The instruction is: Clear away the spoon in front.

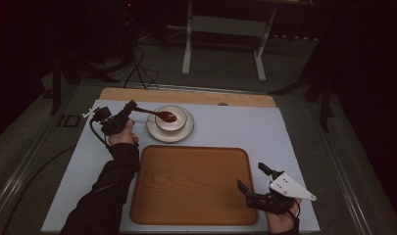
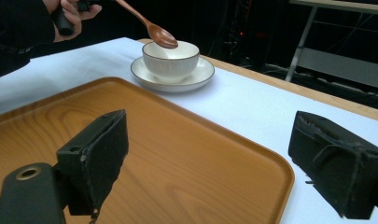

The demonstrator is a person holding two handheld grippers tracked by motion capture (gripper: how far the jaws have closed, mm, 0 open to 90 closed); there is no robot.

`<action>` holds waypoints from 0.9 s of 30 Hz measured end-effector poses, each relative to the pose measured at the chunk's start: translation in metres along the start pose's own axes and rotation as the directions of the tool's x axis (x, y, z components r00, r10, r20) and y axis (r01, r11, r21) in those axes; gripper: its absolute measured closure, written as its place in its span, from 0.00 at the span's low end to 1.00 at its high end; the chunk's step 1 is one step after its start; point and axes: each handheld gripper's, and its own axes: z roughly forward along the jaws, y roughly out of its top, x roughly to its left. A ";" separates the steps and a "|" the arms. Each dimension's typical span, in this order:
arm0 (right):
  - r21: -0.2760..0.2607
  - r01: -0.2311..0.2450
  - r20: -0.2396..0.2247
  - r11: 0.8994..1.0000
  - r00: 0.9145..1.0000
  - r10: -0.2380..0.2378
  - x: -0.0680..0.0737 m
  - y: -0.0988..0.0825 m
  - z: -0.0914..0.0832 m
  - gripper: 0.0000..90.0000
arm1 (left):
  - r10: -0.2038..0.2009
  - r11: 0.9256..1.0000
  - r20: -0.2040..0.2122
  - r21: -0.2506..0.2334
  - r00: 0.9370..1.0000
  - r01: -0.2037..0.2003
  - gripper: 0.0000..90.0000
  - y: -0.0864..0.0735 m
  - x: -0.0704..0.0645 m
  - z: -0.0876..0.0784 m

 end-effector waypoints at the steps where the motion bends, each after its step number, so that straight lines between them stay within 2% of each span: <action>1: 0.001 0.000 0.003 1.000 1.000 0.000 0.000 0.000 0.000 0.13 | 0.015 1.000 0.007 0.002 1.000 -0.015 0.93 0.003 -0.001 -0.001; 2: 0.001 0.000 0.003 1.000 1.000 0.000 0.000 0.000 0.000 0.13 | 0.015 1.000 0.007 0.002 1.000 -0.015 0.93 0.003 -0.001 -0.001; 6: 0.002 0.006 0.000 1.000 1.000 -0.006 0.001 0.000 0.001 0.13 | 0.067 0.997 0.040 0.027 0.997 -0.068 0.93 0.015 -0.002 -0.009; 10: 0.004 0.005 -0.001 1.000 1.000 -0.005 0.001 -0.001 0.001 0.13 | 0.097 0.994 0.063 0.052 0.993 -0.100 0.93 0.025 -0.002 -0.014; 18: 0.005 0.010 0.006 1.000 1.000 -0.010 0.001 0.000 0.001 0.13 | 0.172 0.978 0.122 0.097 0.978 -0.184 0.93 0.042 -0.001 -0.024; 19: 0.005 0.011 0.007 1.000 1.000 -0.011 0.001 0.000 0.001 0.13 | 0.179 0.976 0.130 0.104 0.975 -0.193 0.93 0.043 -0.001 -0.025; 20: 0.005 0.011 0.007 1.000 1.000 -0.011 0.001 0.000 0.001 0.13 | 0.180 0.972 0.160 0.120 0.970 -0.201 0.93 0.045 -0.001 -0.025; 21: 0.004 0.012 0.005 1.000 1.000 -0.012 0.001 0.000 0.001 0.13 | 0.201 0.967 0.158 0.125 0.967 -0.221 0.93 0.046 -0.002 -0.026; 23: 0.003 0.014 0.006 1.000 1.000 -0.014 0.001 0.000 0.001 0.14 | 0.222 0.959 0.186 0.138 0.957 -0.249 0.93 0.050 -0.003 -0.029; 24: 0.000 0.011 0.003 1.000 1.000 -0.011 0.001 0.000 0.001 0.14 | 0.233 0.956 0.186 0.139 0.955 -0.260 0.93 0.052 -0.003 -0.030; 25: 0.000 0.011 0.005 1.000 1.000 -0.011 0.001 0.000 0.001 0.14 | 0.230 0.952 0.215 0.153 0.949 -0.265 0.93 0.054 -0.004 -0.030; 27: -0.001 0.011 0.004 1.000 1.000 -0.011 0.001 0.000 0.000 0.14 | 0.254 0.941 0.229 0.168 0.940 -0.295 0.93 0.057 -0.005 -0.032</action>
